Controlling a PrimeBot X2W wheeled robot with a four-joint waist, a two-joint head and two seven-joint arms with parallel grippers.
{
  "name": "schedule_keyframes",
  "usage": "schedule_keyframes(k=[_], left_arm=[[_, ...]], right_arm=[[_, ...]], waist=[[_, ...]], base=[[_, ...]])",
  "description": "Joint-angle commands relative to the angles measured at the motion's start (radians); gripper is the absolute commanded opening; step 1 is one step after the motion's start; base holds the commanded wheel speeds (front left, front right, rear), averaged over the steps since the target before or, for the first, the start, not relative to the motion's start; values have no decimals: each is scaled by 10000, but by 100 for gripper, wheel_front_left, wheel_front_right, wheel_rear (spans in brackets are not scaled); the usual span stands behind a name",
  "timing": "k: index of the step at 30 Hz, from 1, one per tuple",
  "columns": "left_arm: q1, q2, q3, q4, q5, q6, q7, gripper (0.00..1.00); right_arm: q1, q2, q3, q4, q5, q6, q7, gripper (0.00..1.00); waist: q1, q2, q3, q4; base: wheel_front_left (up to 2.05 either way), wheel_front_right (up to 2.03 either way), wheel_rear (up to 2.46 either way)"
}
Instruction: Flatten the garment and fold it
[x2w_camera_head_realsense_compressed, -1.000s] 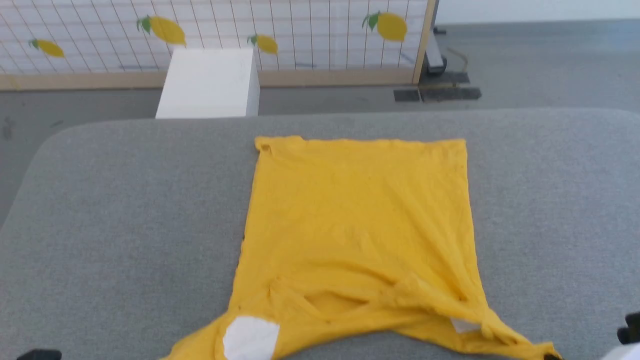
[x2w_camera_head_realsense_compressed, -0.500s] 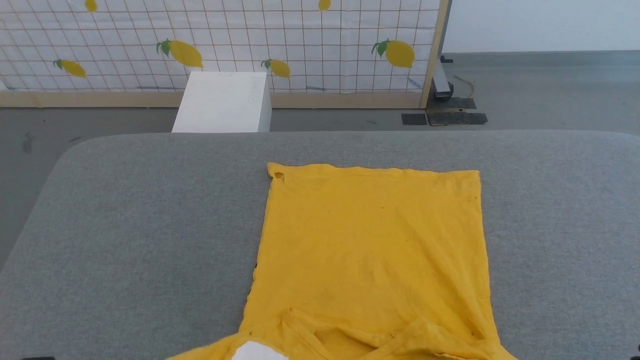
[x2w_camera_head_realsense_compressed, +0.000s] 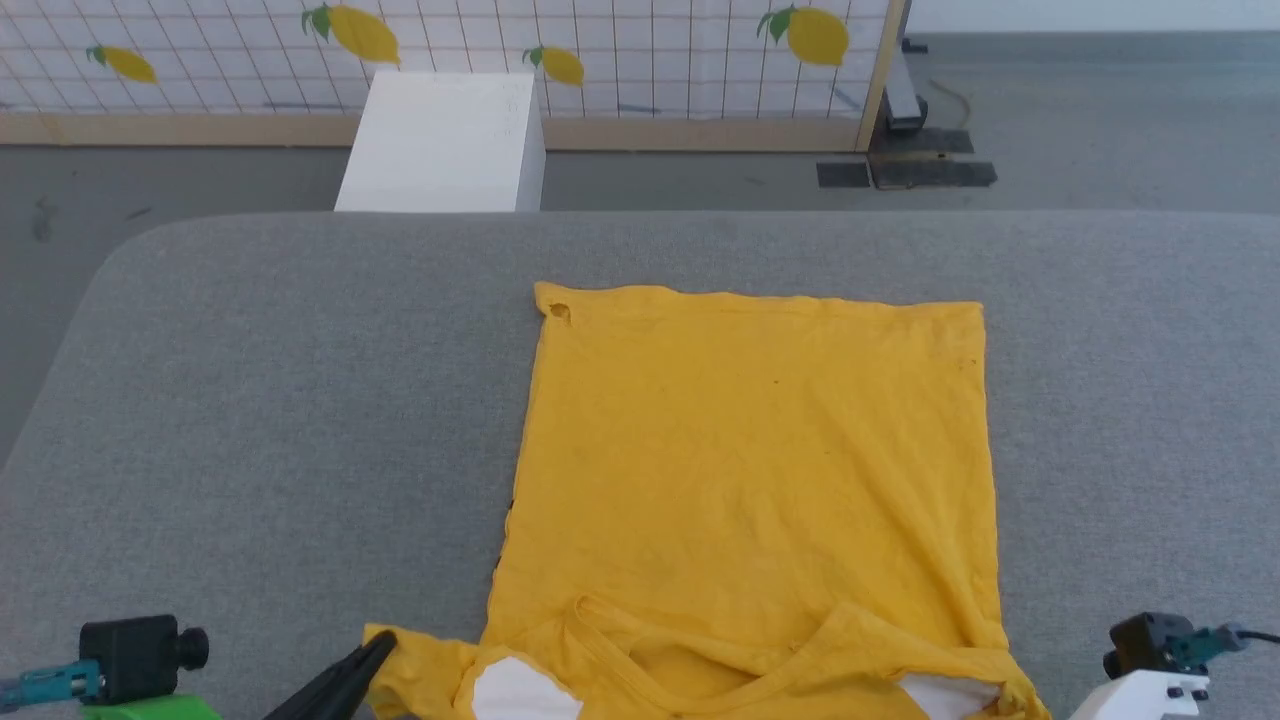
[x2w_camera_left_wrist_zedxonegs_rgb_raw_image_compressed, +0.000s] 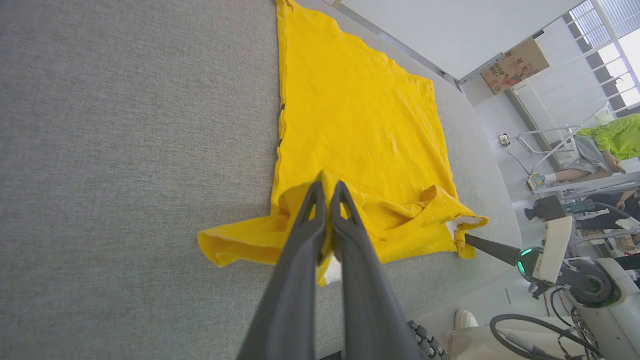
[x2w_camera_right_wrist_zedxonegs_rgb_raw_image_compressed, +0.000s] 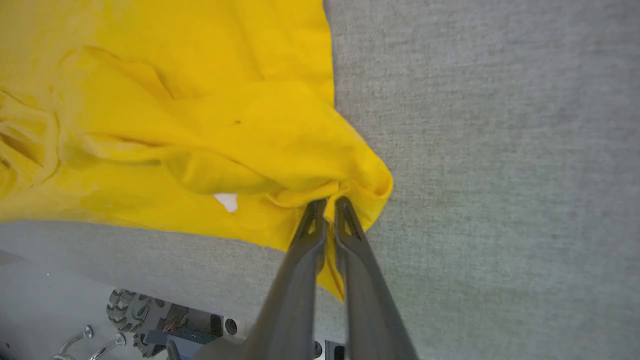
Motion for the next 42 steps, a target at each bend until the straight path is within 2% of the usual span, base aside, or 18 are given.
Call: schedule_keyframes(k=[1,6,7,9,13,17,22,24,26,30,33,38,42], left_arm=[[-260,-64,-31,43,137,-87,49,0],[-545,-116,-99,158,242,-162,110,0],[-581,-125,-105,178,256,-171,112,0],[-618,-134,-113,206,284,-181,108,0],[-607,-183,-90,173,304,-229,6,0],[-578,-291,39,73,376,-303,-305,0],[-624,-346,176,-56,575,-393,-627,0],[-682,-335,215,-130,679,-456,-715,0],[-785,-328,245,-210,793,-521,-787,0],[-1048,-299,263,-349,1008,-692,-858,0],[-1280,-261,253,-432,1152,-837,-856,0],[-1666,-199,180,-514,1309,-1072,-767,0],[-1962,-191,133,-442,1348,-1238,-717,0]], right_arm=[[-282,-55,82,385,-145,-13,-102,0],[-770,-129,265,1466,-370,-13,-390,0],[-827,-123,222,1608,-376,-13,-419,27],[-890,-77,80,1675,-303,-13,-308,100],[-869,-152,-322,714,-190,-13,198,100],[-590,-292,-1090,-1154,-24,-13,1075,100],[-729,-6,-2437,-3652,342,-13,2272,100],[-1186,32,-2665,-4284,330,-13,2426,100],[-1826,-272,-2610,-4620,-17,-13,2154,100],[-3356,-625,-2215,-4058,-864,-13,941,100],[-4531,-417,-2026,-3040,-1243,-13,248,100],[-6177,-760,-1849,-830,-2153,-13,-37,100],[-7184,-726,-1983,190,-2929,-13,74,100]], waist=[[1,0,167,76],[1,0,289,143],[1,0,304,154],[1,0,320,162],[1,0,351,122],[1,0,415,76],[1,0,734,111],[1,0,938,139],[1,0,1171,185],[1,0,1664,288],[1,0,2040,386],[1,0,2688,688],[1,0,3282,998]], base=[[0,0,0],[0,0,0],[0,0,0],[0,0,0],[0,0,0],[0,0,0],[0,0,0],[0,0,0],[0,0,0],[0,0,0],[0,0,0],[0,0,0],[0,0,0]])
